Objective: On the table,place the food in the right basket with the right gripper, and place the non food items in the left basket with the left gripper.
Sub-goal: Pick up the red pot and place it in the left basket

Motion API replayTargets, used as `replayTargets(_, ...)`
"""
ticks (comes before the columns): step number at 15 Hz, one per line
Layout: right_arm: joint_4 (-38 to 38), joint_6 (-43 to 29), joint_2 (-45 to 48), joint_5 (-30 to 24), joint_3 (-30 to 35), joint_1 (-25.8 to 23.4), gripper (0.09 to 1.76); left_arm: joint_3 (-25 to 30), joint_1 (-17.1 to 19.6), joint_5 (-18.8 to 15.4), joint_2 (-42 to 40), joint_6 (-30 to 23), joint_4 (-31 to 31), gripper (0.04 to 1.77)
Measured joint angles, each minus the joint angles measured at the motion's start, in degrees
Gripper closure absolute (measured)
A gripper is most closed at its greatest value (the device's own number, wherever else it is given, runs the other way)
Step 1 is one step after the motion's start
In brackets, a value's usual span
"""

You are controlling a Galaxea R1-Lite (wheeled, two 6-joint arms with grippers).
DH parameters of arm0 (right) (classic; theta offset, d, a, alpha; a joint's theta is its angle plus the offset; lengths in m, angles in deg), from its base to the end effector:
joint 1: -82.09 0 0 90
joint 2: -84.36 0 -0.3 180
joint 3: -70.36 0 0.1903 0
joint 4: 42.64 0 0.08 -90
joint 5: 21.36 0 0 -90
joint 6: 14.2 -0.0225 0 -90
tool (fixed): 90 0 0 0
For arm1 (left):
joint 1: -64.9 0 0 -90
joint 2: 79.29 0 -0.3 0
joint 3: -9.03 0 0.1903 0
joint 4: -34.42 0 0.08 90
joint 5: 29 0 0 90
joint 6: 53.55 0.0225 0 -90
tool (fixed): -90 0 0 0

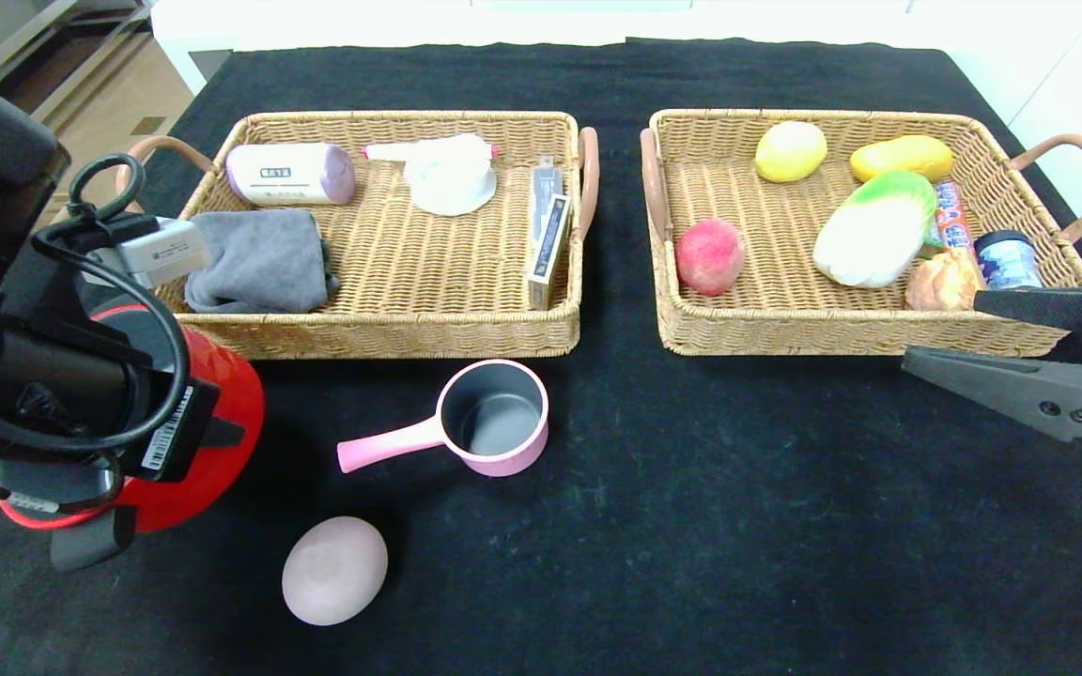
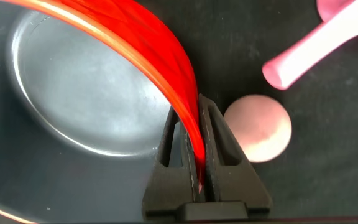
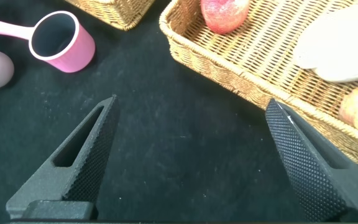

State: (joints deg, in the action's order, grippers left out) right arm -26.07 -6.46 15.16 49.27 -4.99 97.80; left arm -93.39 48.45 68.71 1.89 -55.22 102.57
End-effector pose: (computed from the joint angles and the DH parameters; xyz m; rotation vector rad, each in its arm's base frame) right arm 0.1734 0.0565 0.2825 -0.1246 0.1431 0.6220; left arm 0.1939 -0.0541 0.2907 0.1440 0.8030 -0.1322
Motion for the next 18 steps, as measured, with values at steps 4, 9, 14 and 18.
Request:
replayTargets(4, 0.0, 0.02, -0.04, 0.0, 0.05, 0.09, 0.14, -3.5, -0.68, 0.02, -2.54, 0.51, 3.06, 1.63)
replayTargets(9, -0.02, 0.02, -0.04, 0.02, 0.05, 0.11, 0.14, -8.18, -2.11, -0.01, -3.17, 1.67, 2.71, 1.63)
replayTargets(14, 0.0, 0.0, -0.04, 0.09, 0.02, 0.11, 0.14, -13.64, -3.16, -0.44, -0.65, 3.21, -0.33, 1.63)
replayTargets(18, 0.0, 0.02, -0.04, 0.09, -0.06, 0.04, 0.14, -16.25, -3.33, -0.59, 1.78, 5.69, -5.38, 1.63)
